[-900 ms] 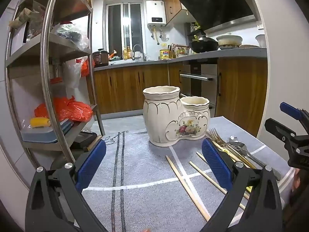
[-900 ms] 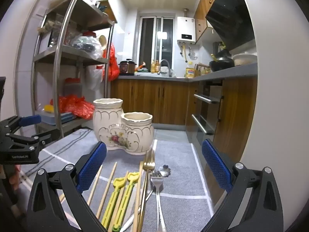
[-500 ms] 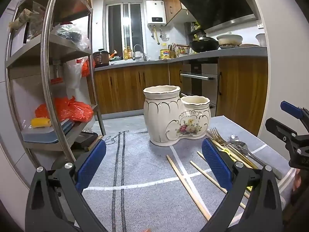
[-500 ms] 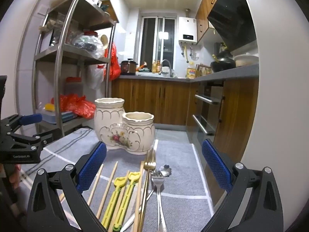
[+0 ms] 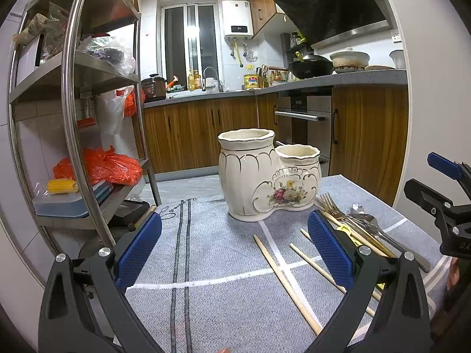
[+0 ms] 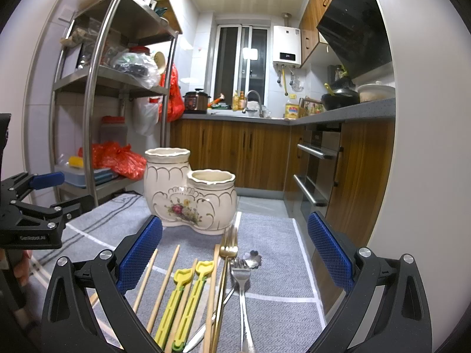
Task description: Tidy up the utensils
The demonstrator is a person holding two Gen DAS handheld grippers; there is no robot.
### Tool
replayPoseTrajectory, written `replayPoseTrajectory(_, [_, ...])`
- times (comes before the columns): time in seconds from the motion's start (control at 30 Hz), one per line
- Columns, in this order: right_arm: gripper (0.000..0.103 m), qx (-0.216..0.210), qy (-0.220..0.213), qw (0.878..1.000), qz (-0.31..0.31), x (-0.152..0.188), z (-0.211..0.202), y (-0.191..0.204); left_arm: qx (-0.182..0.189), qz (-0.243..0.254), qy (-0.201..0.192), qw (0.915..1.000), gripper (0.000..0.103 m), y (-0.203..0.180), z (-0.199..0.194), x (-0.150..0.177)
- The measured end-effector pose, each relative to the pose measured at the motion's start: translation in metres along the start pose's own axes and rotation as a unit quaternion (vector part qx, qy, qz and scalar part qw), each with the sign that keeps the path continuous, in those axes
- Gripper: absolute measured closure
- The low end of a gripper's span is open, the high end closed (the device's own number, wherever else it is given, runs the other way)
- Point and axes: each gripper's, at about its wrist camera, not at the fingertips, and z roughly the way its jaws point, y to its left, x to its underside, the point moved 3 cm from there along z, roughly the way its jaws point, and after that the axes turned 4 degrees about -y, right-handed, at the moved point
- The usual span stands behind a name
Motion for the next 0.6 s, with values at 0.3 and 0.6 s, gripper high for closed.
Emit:
replayPoseTrajectory(0.3, [0.005, 0.000, 0.000, 1.000, -0.001, -0.0001, 0.0007, 0.0001, -0.001, 0.000, 0.001, 1.0000, 0.005, -0.0003, 0.0002, -0.0001])
replayPoseTrajectory(0.6, [0.005, 0.000, 0.001, 1.000, -0.002, 0.0004, 0.0006, 0.0009, -0.001, 0.002, 0.000, 1.0000, 0.005, -0.0010, 0.0004, 0.0001])
